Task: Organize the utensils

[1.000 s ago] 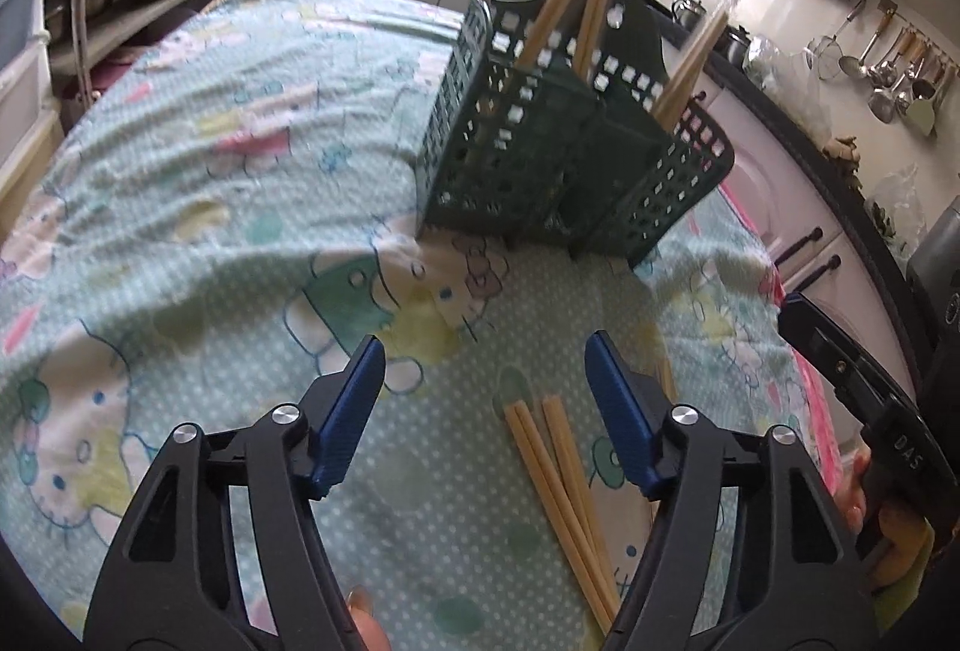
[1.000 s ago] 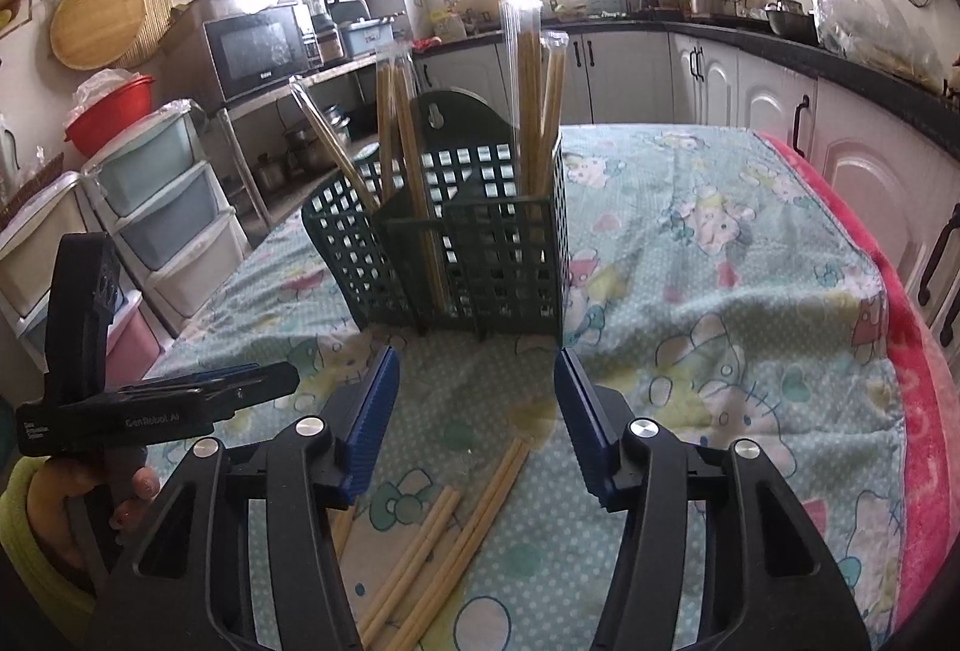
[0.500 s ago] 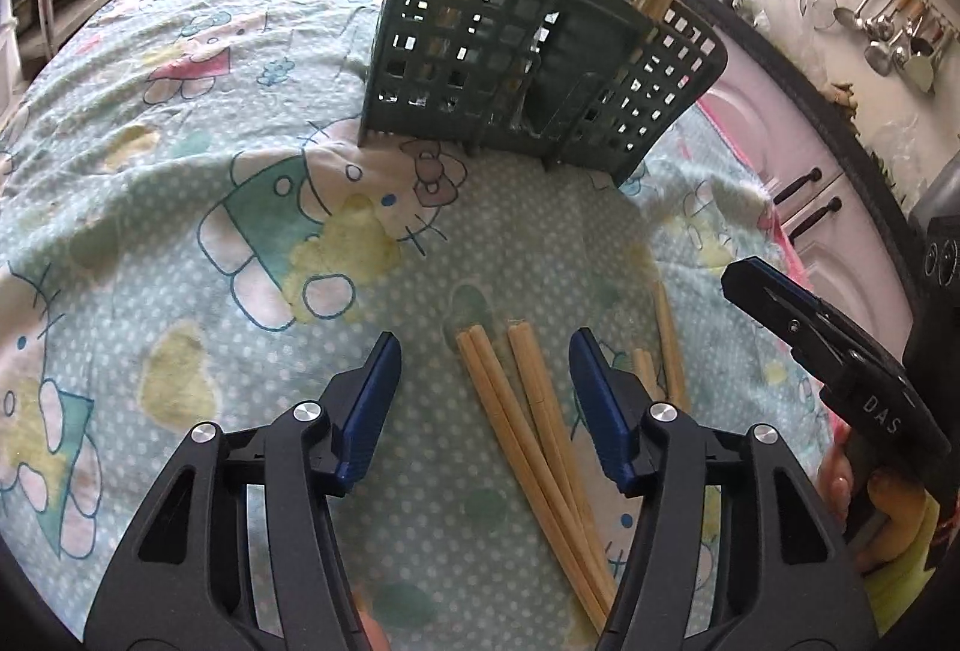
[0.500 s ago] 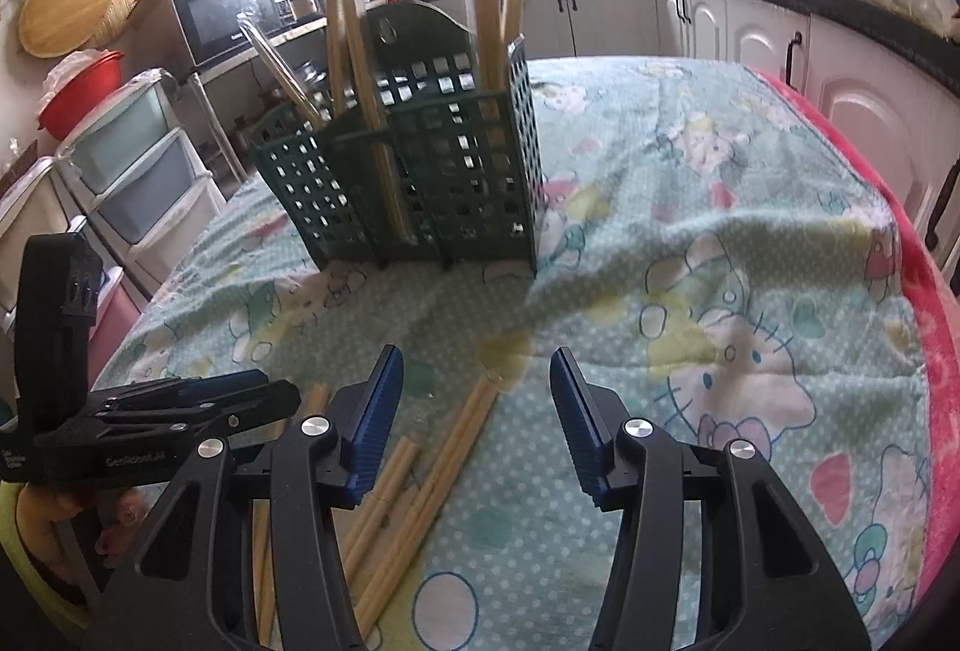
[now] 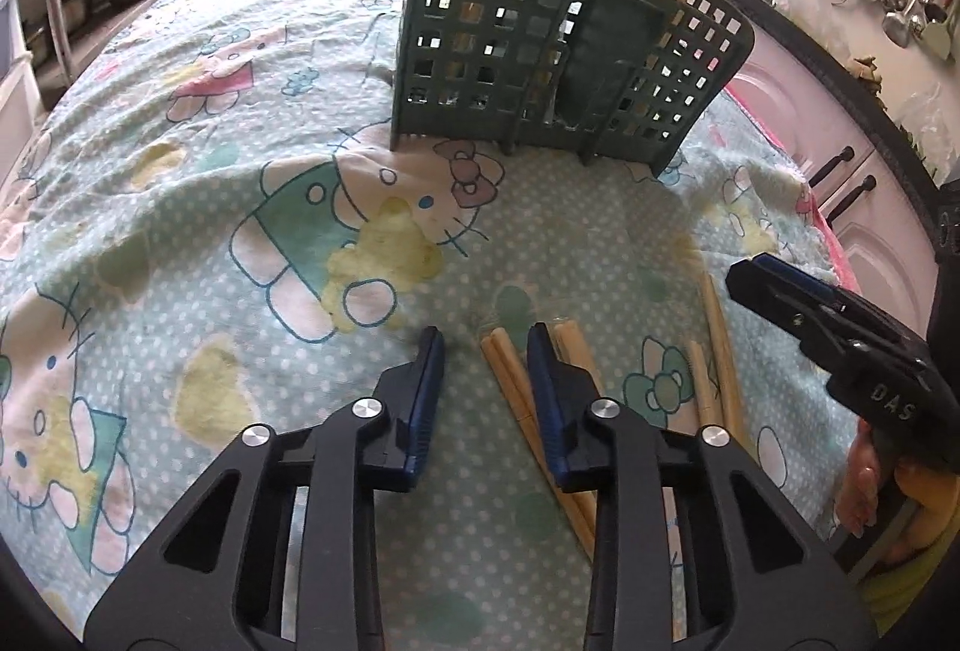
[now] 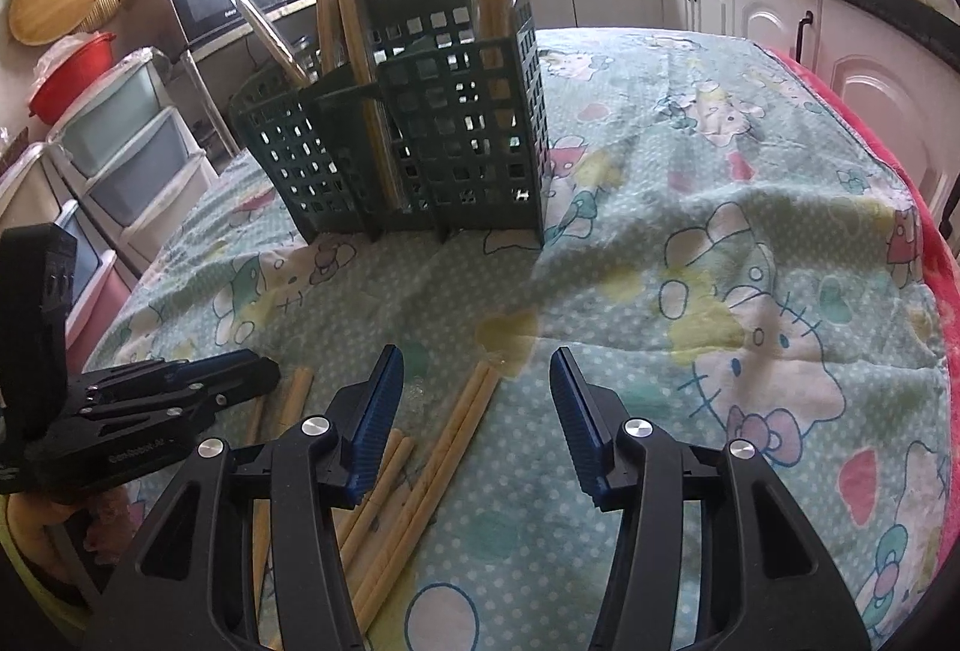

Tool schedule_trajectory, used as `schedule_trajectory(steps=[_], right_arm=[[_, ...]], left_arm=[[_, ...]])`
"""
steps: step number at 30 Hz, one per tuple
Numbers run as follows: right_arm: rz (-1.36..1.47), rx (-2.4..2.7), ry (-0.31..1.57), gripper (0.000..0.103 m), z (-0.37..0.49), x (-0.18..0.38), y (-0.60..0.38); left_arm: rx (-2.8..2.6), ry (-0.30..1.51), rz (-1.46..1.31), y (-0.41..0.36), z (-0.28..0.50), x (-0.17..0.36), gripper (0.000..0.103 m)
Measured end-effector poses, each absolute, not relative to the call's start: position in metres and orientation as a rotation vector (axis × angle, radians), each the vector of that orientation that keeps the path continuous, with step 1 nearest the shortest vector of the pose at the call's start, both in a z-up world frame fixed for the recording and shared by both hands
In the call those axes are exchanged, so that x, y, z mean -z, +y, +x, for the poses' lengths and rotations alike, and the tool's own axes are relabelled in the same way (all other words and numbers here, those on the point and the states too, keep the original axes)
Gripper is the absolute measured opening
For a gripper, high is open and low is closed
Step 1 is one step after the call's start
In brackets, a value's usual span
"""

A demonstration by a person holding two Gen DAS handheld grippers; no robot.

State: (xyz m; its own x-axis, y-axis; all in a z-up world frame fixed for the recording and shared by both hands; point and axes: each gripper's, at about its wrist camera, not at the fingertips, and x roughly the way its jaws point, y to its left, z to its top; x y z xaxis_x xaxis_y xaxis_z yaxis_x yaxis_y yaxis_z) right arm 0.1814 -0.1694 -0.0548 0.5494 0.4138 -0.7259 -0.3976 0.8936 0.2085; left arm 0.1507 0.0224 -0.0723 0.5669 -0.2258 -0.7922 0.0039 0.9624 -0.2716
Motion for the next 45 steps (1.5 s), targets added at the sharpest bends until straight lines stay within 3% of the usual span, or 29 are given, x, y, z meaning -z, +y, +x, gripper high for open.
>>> schedule_trajectory(steps=[4,11,16,26,33,45], right_arm=[[0.0,-0.468,0.9,0.045,0.189,0.063,-0.163],[-0.021,-0.447,0.935,0.033,0.199,0.075,-0.158],[-0.035,-0.427,0.926,0.017,0.2,0.077,-0.161],[0.071,-0.409,0.864,0.015,0.193,0.062,-0.188],[0.096,-0.448,0.774,0.014,0.183,0.038,-0.194],[0.131,-0.506,0.674,0.011,0.17,-0.002,-0.194]], left_arm=[[0.132,0.964,-0.267,0.031,0.149,0.073,0.013],[0.146,0.971,-0.315,0.039,0.149,0.074,0.012],[0.147,0.983,-0.336,0.043,0.146,0.073,0.012],[0.159,0.995,-0.312,0.038,0.149,0.076,0.012],[0.162,0.978,-0.313,0.038,0.151,0.072,0.006],[0.199,0.819,-0.329,0.044,0.148,0.009,0.004]])
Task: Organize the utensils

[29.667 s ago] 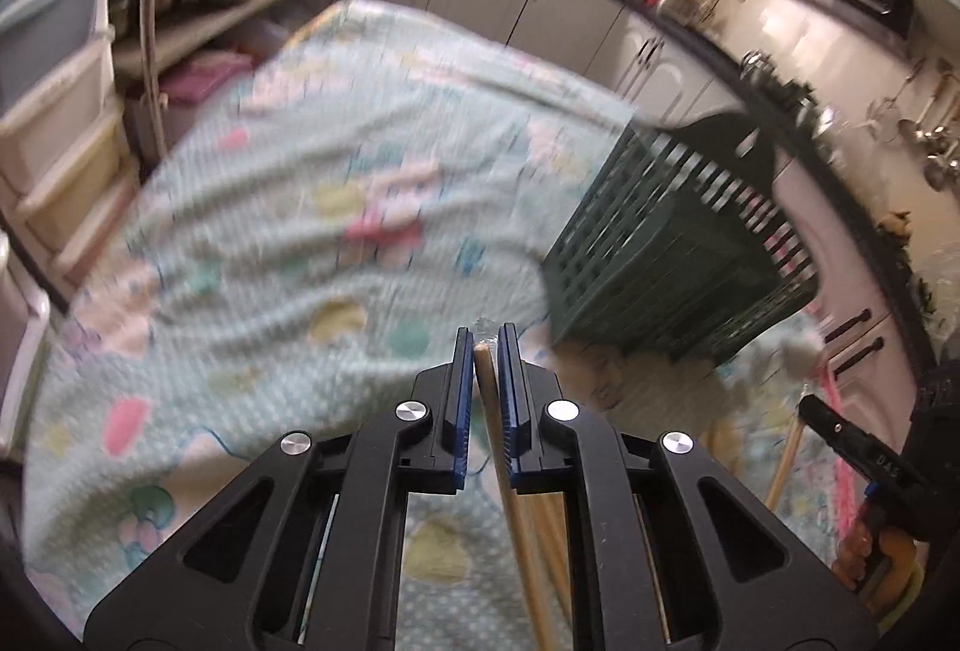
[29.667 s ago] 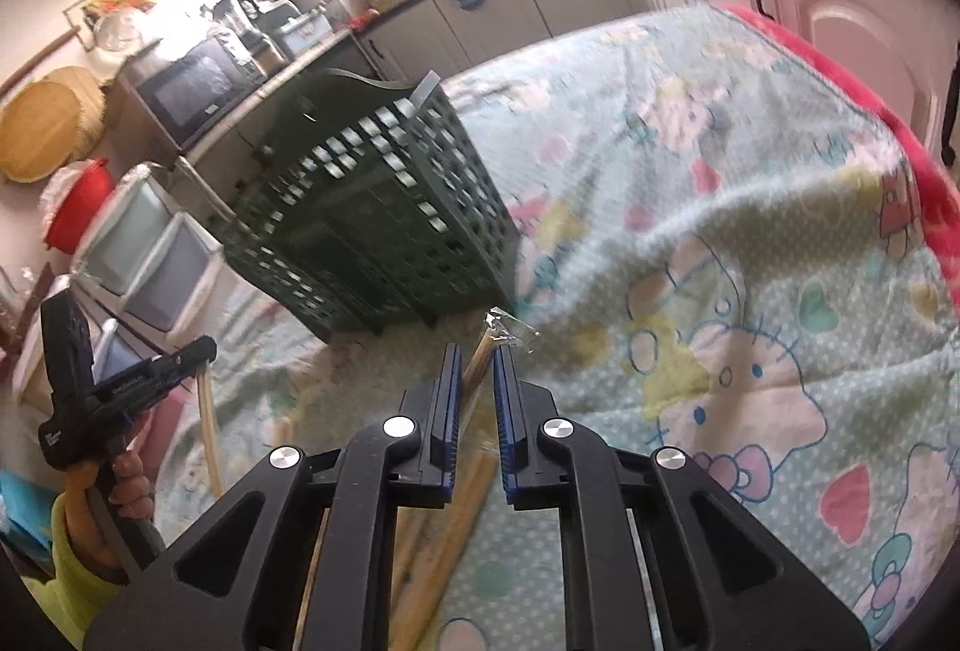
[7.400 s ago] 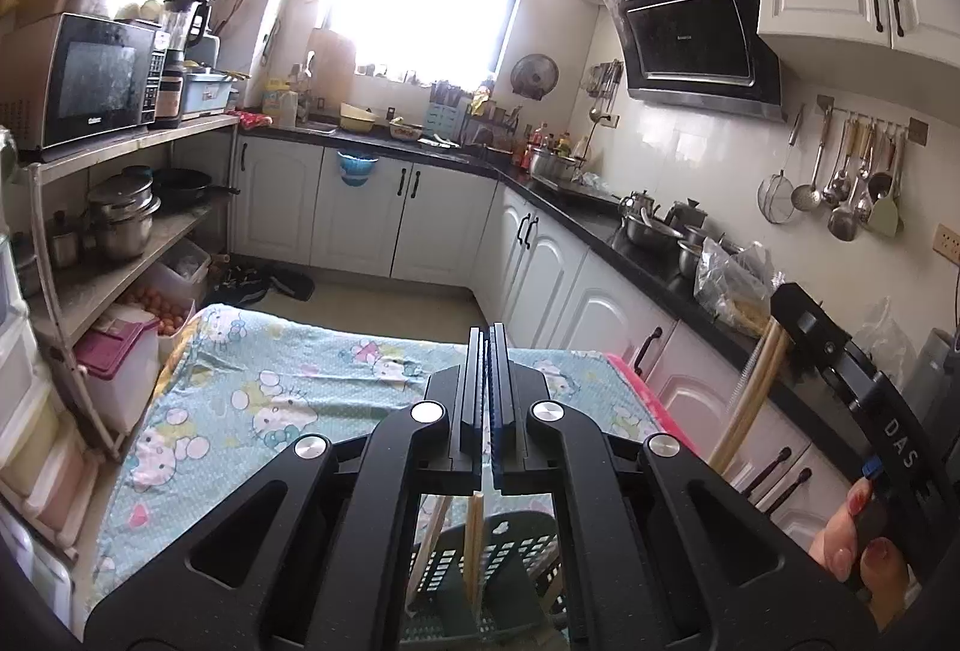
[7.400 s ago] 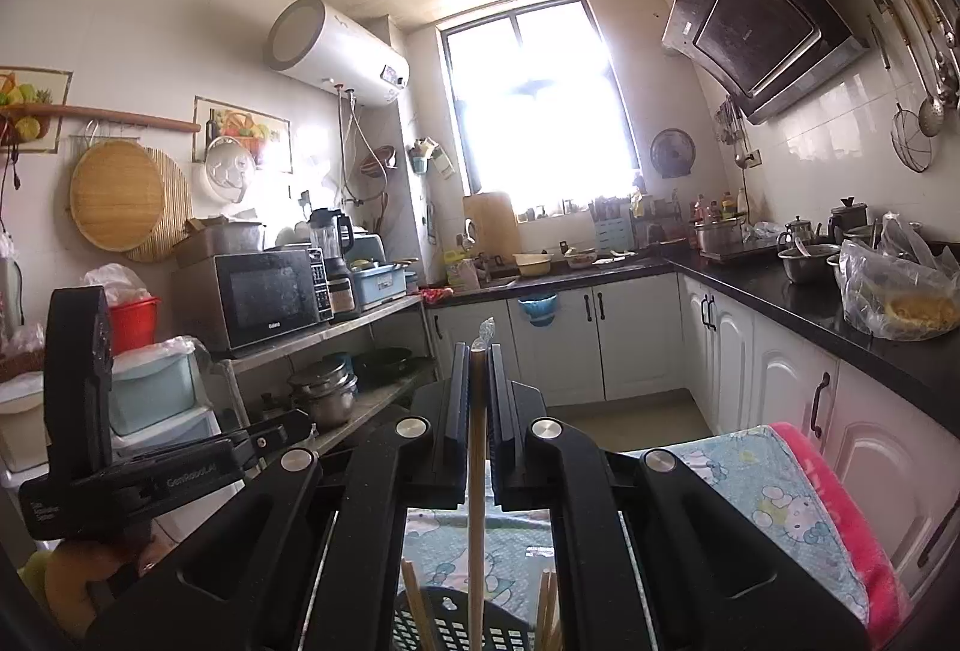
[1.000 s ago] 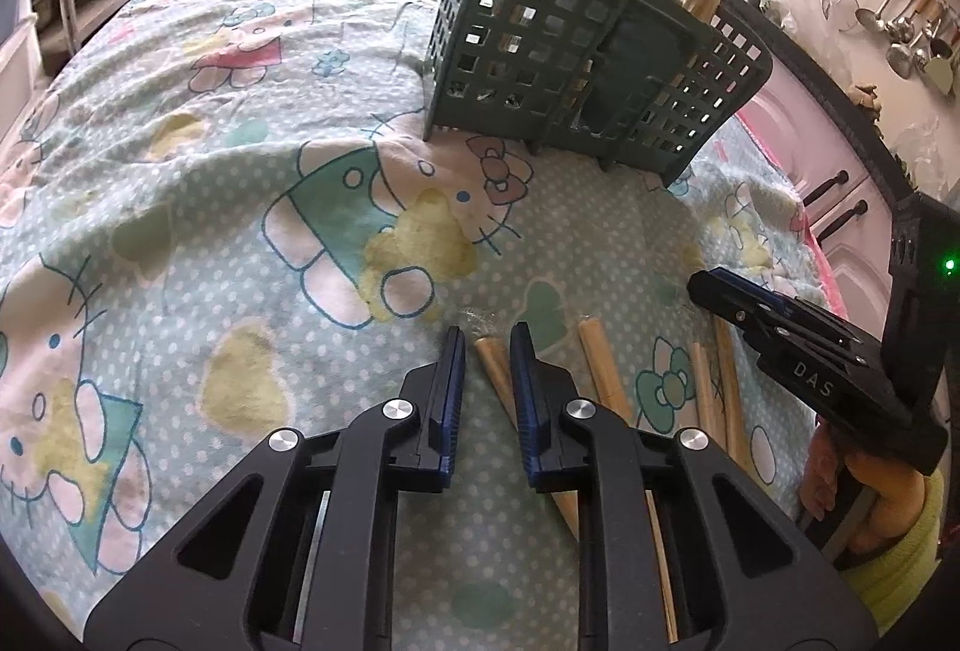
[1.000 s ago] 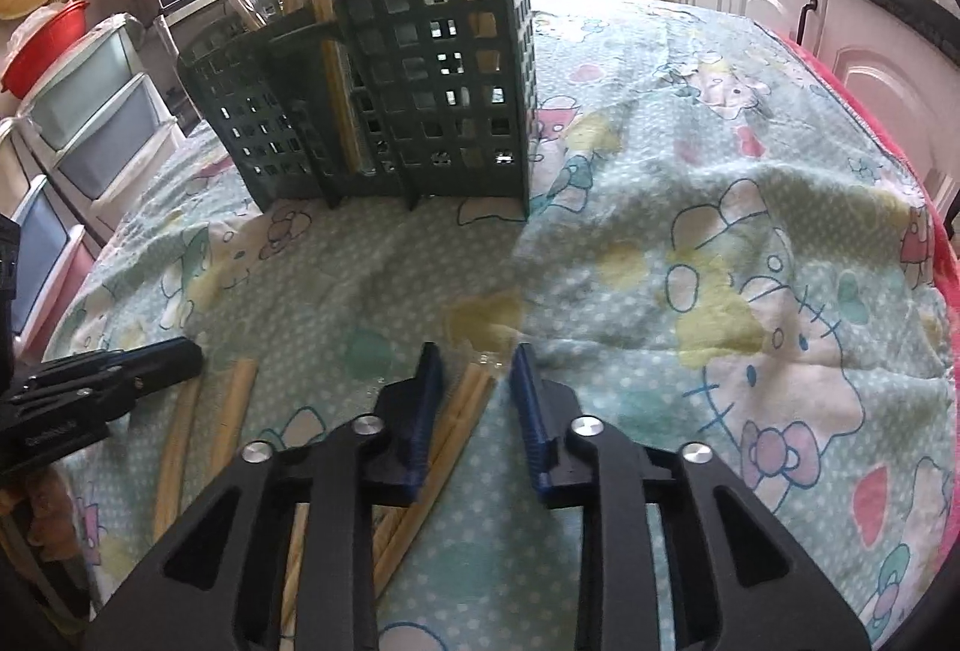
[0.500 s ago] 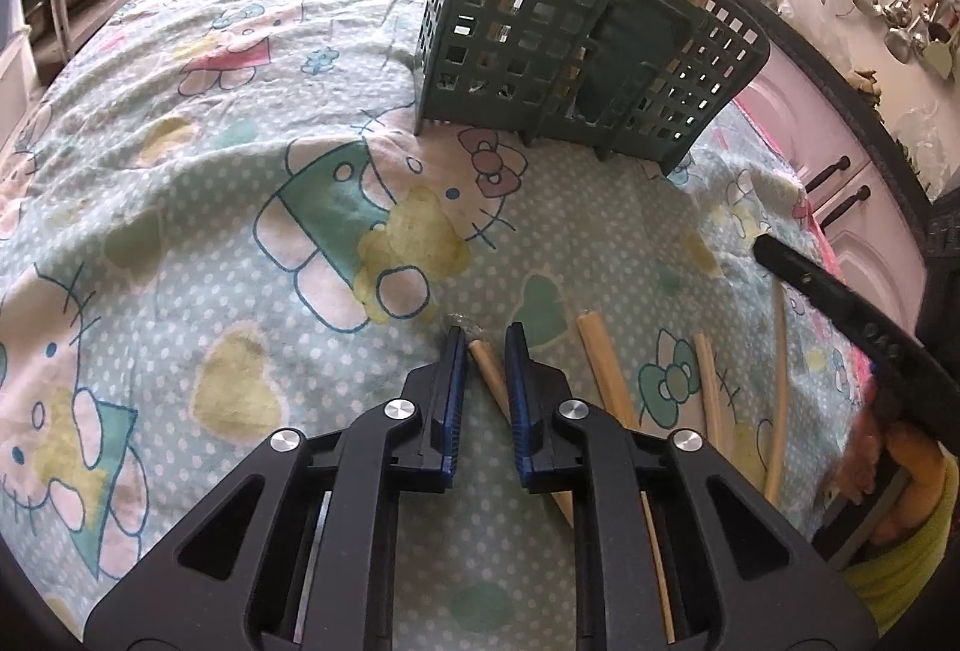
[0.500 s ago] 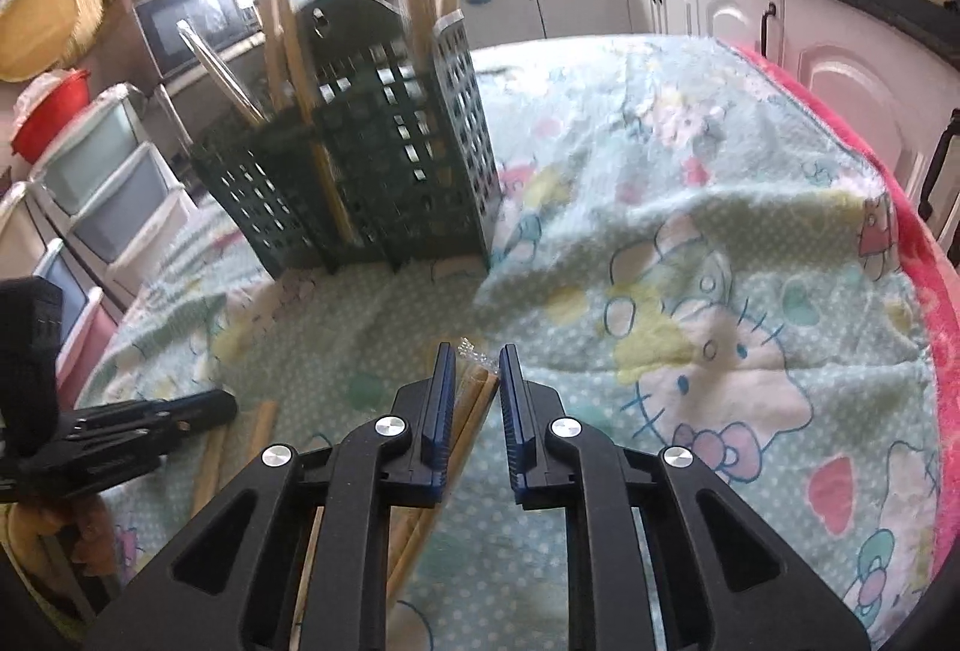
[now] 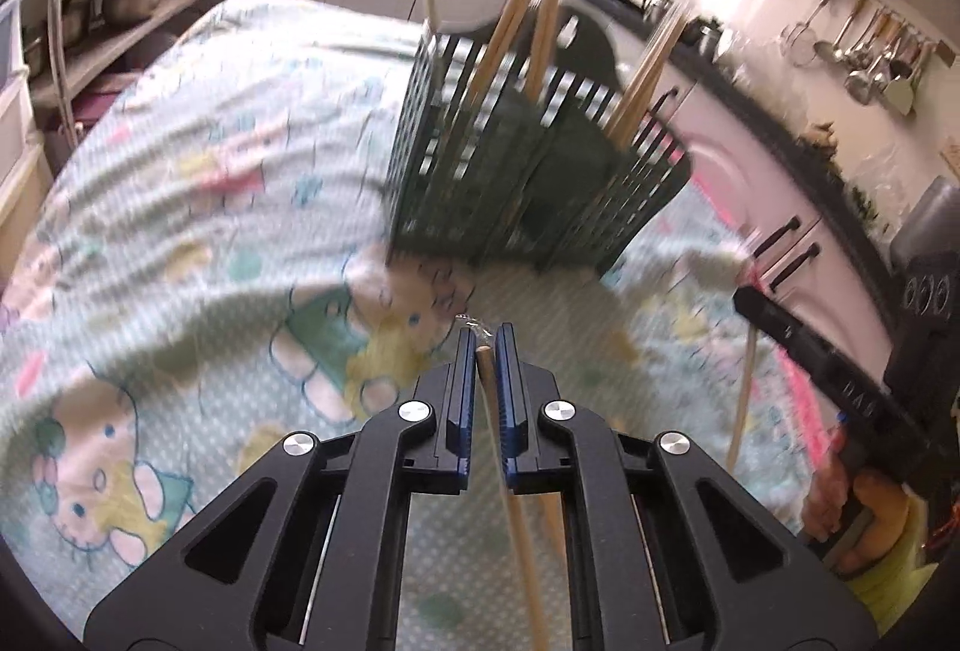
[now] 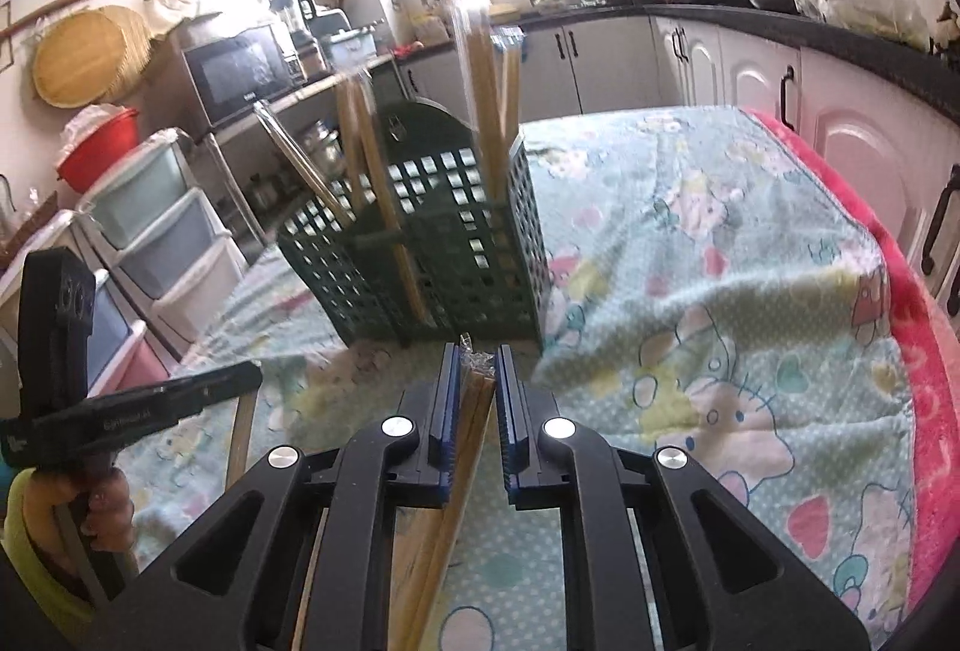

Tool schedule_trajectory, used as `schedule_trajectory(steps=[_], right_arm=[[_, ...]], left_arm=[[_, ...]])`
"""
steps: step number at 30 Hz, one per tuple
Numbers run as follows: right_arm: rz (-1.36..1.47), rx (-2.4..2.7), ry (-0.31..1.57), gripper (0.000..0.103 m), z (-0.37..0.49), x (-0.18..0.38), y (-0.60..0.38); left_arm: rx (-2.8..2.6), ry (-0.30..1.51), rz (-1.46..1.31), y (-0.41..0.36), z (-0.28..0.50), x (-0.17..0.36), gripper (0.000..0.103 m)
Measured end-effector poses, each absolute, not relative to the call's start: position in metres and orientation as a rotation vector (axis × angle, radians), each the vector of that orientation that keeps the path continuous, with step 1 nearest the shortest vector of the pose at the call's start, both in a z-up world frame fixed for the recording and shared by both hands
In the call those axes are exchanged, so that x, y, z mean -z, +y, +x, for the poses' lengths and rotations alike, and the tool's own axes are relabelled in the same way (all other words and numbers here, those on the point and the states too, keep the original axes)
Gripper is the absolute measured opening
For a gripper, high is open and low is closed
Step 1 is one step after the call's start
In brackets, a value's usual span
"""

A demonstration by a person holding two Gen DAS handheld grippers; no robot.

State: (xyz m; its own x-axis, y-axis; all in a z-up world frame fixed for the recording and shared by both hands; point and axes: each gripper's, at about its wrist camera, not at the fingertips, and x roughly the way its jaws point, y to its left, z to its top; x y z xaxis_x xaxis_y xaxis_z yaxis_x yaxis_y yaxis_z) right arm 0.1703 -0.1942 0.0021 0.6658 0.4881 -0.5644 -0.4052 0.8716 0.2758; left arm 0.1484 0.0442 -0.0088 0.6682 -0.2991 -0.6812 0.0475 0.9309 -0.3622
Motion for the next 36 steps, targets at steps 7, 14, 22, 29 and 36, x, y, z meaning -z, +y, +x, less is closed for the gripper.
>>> schedule_trajectory(steps=[7,14,22,29,36], right_arm=[[0.142,-0.524,0.597,0.01,0.159,-0.03,-0.198],[0.161,-0.521,0.541,0.01,0.152,-0.047,-0.205],[0.166,-0.519,0.495,0.009,0.146,-0.06,-0.208],[0.165,-0.526,0.448,0.009,0.141,-0.076,-0.208],[0.167,-0.533,0.407,0.009,0.141,-0.09,-0.207]], left_arm=[[0.21,0.711,-0.316,0.042,0.149,-0.031,0.003],[0.218,0.622,-0.31,0.04,0.147,-0.063,0.003],[0.221,0.551,-0.275,0.034,0.147,-0.087,0.003],[0.239,0.518,-0.263,0.028,0.149,-0.101,0.003],[0.248,0.477,-0.238,0.02,0.155,-0.119,0.003]])
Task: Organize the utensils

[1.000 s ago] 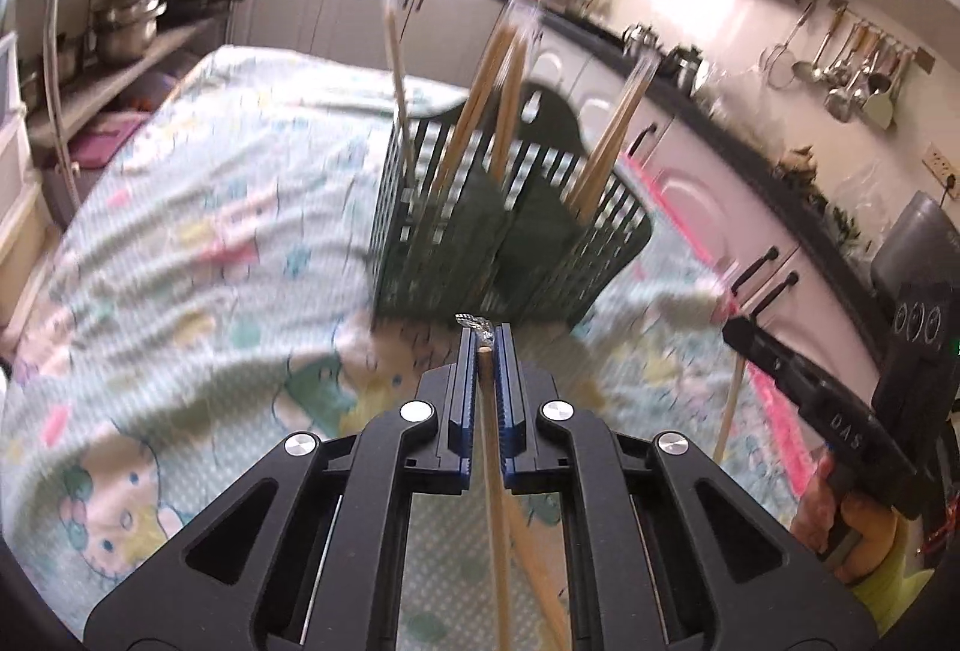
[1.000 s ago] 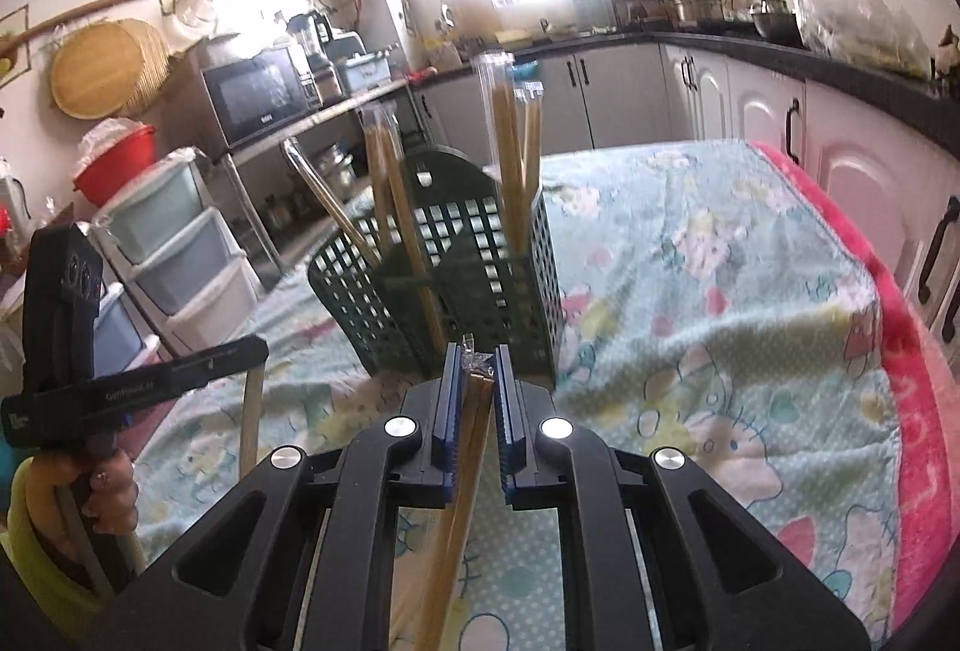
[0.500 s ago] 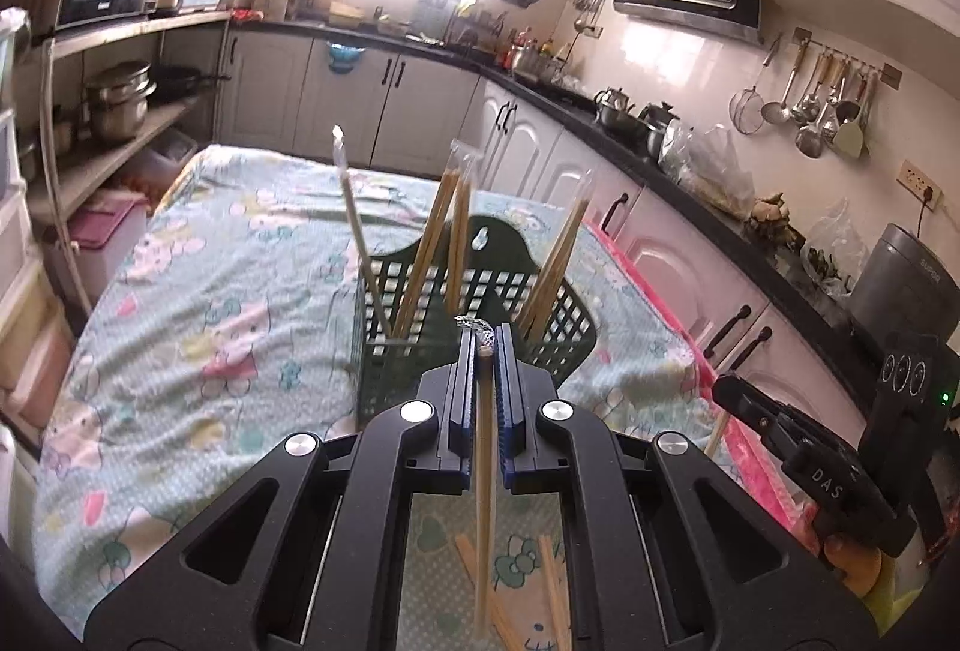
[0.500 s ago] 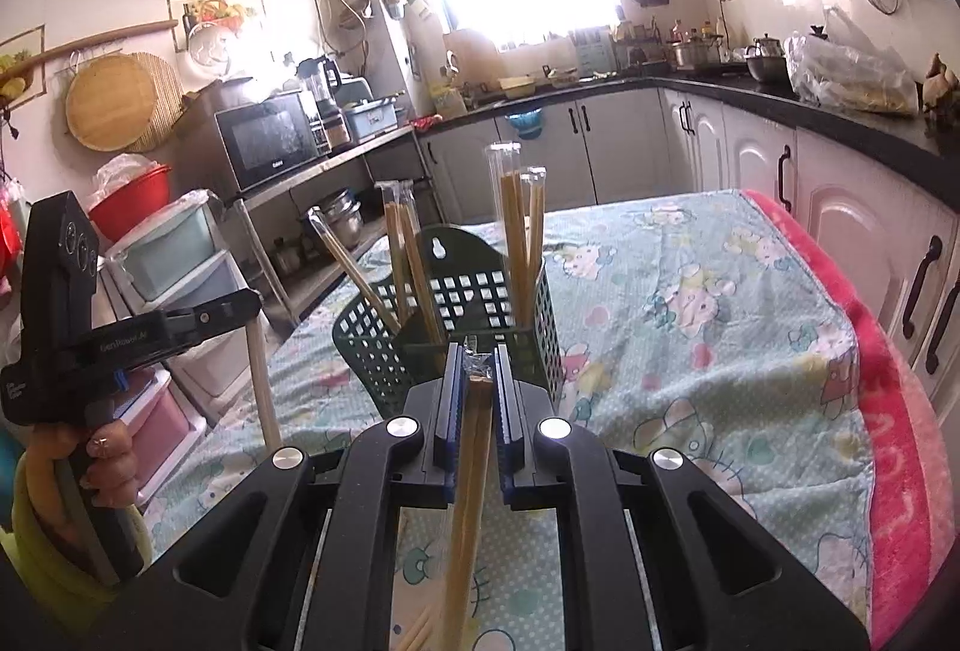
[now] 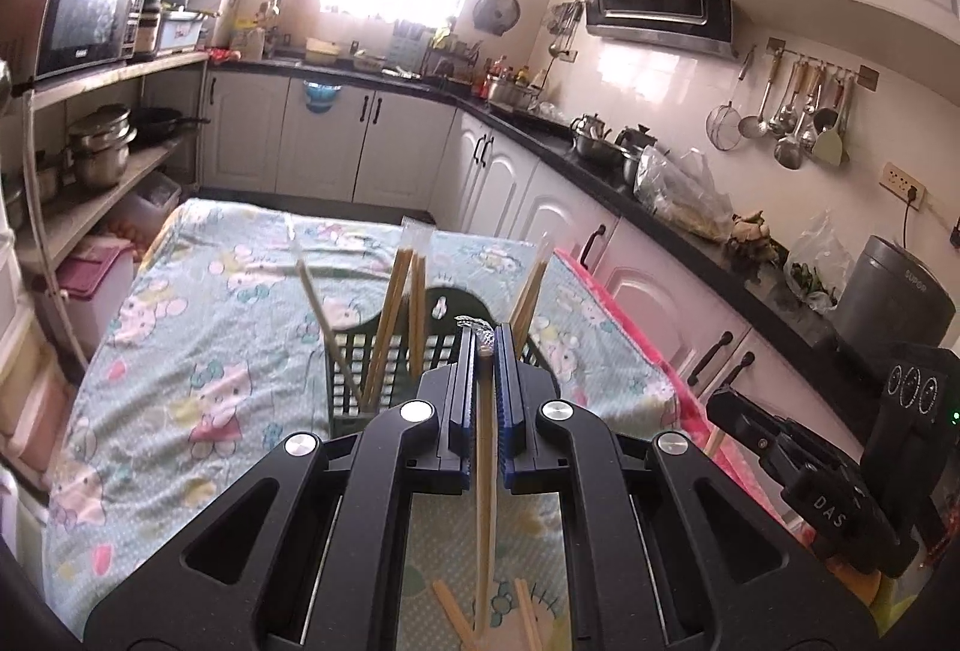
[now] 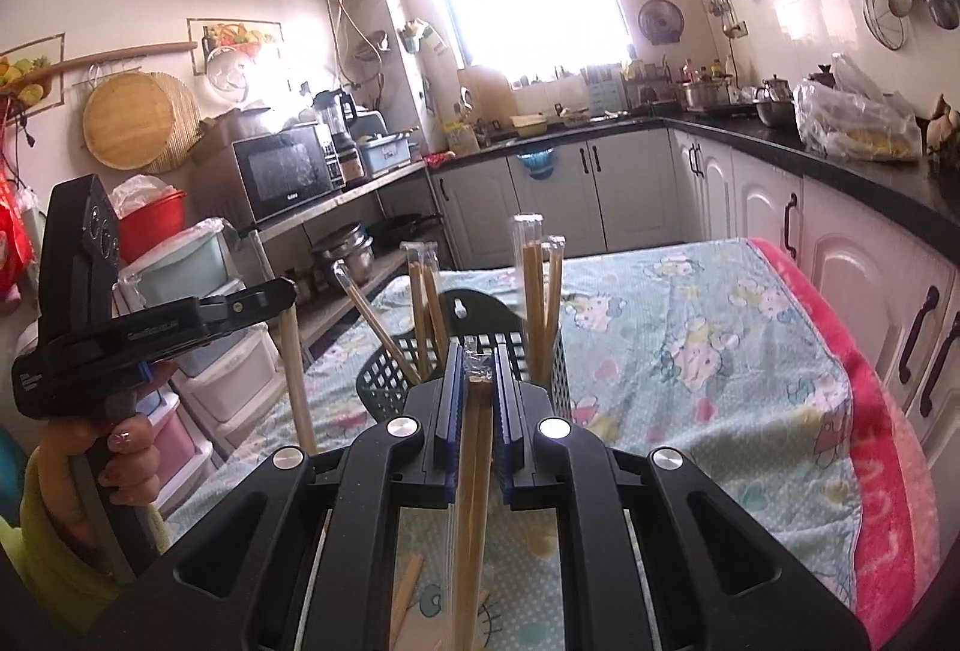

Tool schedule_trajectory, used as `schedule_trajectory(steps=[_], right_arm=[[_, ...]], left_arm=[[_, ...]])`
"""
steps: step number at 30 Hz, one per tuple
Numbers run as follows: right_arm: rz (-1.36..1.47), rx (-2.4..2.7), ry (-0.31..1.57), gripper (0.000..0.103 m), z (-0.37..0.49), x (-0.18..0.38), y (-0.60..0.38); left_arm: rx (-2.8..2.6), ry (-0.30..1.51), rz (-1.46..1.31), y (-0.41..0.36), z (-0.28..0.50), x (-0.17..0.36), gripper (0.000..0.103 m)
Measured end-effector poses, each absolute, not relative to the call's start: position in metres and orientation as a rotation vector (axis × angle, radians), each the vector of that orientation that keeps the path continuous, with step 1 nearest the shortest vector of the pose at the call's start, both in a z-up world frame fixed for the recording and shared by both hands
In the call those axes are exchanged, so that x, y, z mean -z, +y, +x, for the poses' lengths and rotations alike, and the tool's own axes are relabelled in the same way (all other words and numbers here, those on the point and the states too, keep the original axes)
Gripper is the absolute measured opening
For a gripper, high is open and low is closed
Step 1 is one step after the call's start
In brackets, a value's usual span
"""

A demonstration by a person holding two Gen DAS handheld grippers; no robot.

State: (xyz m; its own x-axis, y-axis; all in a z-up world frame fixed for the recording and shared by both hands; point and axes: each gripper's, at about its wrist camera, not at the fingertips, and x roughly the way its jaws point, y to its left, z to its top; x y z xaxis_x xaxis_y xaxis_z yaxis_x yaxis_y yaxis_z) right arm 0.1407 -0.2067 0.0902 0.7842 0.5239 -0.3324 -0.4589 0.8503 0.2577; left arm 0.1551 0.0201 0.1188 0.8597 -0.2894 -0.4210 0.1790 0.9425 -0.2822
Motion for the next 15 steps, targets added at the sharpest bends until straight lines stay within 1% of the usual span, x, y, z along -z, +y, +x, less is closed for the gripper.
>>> schedule_trajectory(steps=[15], right_arm=[[0.165,-0.556,0.323,0.009,0.144,-0.121,-0.199]], left_arm=[[0.275,0.41,-0.213,0.008,0.169,-0.148,0.003]])
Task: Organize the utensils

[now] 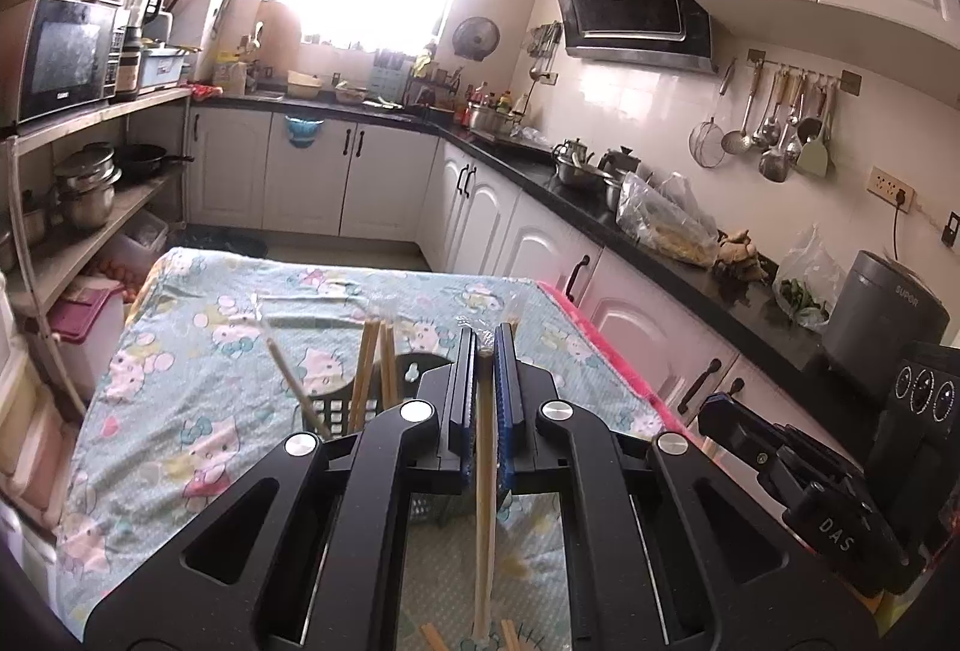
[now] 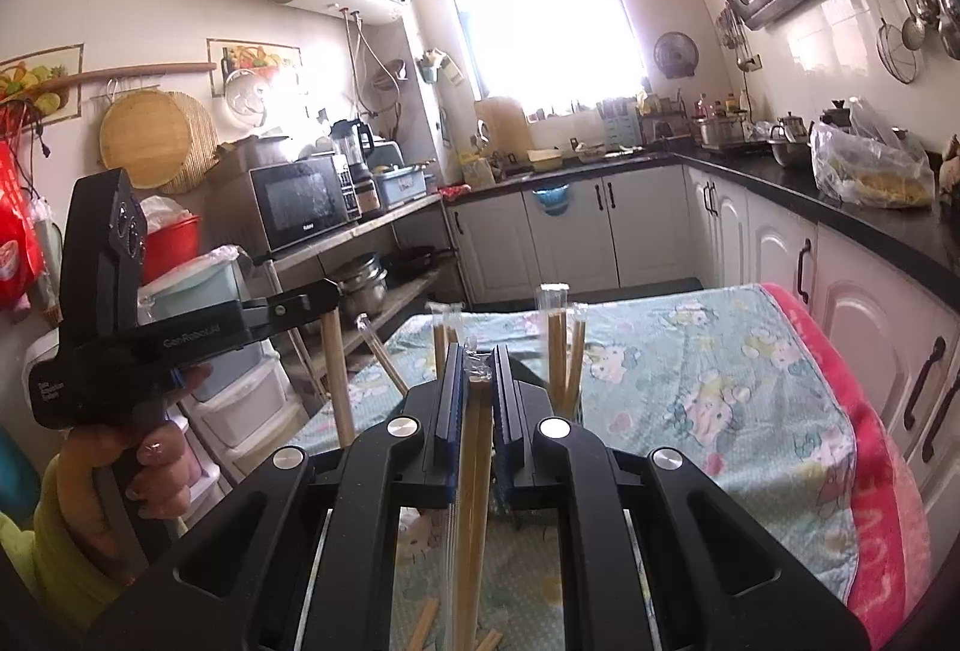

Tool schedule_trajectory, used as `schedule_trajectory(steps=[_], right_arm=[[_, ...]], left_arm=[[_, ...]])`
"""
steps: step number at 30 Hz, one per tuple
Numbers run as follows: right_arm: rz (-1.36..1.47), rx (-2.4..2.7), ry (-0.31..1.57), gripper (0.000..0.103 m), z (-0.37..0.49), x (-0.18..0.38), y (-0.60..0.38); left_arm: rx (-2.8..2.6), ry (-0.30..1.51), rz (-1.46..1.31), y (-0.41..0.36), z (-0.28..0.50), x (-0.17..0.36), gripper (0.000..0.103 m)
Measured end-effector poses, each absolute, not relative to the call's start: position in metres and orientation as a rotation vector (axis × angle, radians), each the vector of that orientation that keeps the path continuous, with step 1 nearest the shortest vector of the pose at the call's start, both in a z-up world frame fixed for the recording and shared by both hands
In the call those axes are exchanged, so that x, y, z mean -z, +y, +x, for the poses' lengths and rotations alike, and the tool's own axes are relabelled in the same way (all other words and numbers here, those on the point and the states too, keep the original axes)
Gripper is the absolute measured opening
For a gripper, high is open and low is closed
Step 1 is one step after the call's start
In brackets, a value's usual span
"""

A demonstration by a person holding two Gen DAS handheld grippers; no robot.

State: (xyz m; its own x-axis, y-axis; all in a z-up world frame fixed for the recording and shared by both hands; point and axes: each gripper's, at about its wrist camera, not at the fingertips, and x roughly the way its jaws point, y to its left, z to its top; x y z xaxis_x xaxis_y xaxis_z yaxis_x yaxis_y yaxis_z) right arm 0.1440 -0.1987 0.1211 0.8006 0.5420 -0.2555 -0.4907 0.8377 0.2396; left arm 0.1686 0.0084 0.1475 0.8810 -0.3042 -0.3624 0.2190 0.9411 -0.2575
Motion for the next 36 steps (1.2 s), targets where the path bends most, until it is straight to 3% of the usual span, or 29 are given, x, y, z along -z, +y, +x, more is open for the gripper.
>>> schedule_trajectory(steps=[36], right_arm=[[0.153,-0.504,0.155,0.009,0.198,-0.192,-0.194]], left_arm=[[0.233,0.275,-0.217,0.01,0.219,-0.208,0.003]])
